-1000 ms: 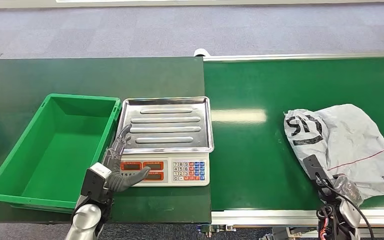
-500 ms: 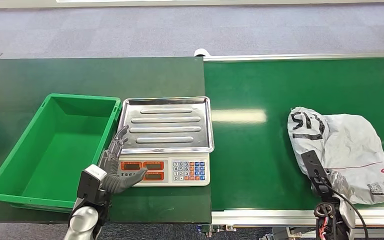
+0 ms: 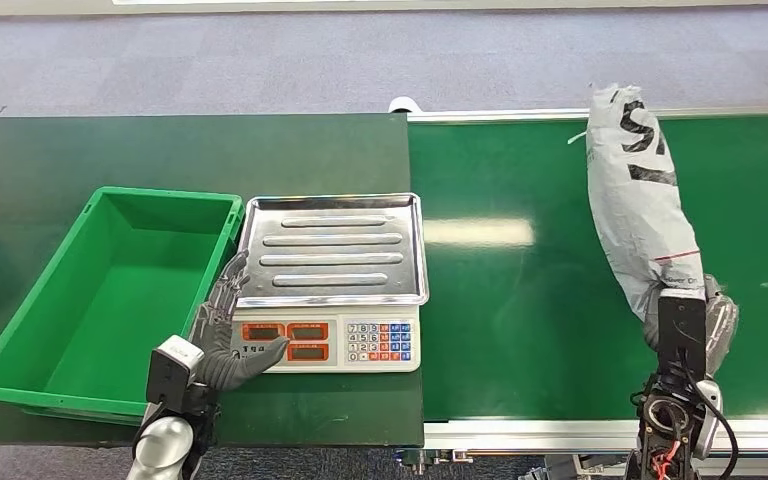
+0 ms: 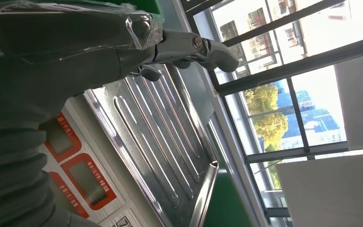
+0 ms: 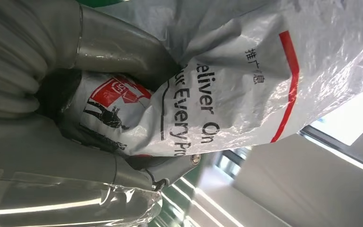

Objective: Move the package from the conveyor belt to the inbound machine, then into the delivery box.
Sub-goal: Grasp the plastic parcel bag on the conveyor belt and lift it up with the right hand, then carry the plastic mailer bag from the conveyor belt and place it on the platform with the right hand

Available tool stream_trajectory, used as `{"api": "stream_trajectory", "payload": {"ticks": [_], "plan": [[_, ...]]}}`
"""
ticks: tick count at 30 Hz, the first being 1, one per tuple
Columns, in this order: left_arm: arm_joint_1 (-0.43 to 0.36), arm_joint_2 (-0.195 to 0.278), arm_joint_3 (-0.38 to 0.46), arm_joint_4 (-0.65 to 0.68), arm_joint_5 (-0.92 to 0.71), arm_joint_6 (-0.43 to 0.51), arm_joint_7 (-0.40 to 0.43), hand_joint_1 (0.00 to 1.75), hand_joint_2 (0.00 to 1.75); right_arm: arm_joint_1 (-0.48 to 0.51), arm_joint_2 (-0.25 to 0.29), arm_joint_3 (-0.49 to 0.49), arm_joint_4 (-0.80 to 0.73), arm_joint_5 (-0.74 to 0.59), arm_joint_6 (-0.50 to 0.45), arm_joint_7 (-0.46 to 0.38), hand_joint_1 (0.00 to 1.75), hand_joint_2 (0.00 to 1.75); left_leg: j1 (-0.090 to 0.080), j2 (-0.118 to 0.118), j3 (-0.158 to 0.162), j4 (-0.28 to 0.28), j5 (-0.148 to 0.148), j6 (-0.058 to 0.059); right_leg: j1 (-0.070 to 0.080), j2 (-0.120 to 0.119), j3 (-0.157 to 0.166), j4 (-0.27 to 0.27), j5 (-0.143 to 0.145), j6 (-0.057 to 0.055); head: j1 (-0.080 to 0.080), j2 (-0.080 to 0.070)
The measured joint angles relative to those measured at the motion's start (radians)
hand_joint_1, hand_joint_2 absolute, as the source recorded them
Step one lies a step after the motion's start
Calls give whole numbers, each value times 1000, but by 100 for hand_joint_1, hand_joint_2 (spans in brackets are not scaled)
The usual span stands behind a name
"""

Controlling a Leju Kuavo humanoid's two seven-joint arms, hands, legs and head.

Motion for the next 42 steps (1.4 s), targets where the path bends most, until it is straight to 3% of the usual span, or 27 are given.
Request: {"api": "stream_trajectory", "payload": {"ticks": [5,8,15,21,24,31,42], "plan": [[-2,0,0,0,16,28,-18,0,175,57,20,84,-146,2,-91,-148,175,175,0,1,0,0,0,0,0,0,0,0,0,0,0,0],[-9,-1,1,0,34,66,-32,0,175,76,26,175,-212,68,-105,-166,175,175,1,1,0,0,0,0,1,0,0,0,0,0,0,0],[-25,-1,4,-8,95,115,-55,0,175,79,26,389,-242,193,-117,-131,175,175,1,1,1,0,0,0,1,0,0,0,0,0,0,0],[-27,1,6,-9,112,127,-60,0,175,79,23,448,-242,196,-125,-122,175,175,0,1,0,0,0,0,0,0,0,0,0,0,0,0],[-27,2,10,-13,151,156,-72,0,175,77,19,491,-231,261,-113,-99,175,175,0,1,0,0,0,0,1,0,0,0,0,0,0,0],[-48,3,15,-10,185,176,-73,0,175,41,9,686,-53,505,-112,21,175,175,2,0,0,0,0,-1,2,0,0,0,0,-1,0,0],[-103,7,-10,41,197,168,-68,0,175,-56,-6,973,133,658,-45,70,175,175,2,1,0,0,0,-1,2,0,-1,0,0,-1,0,0]]}}
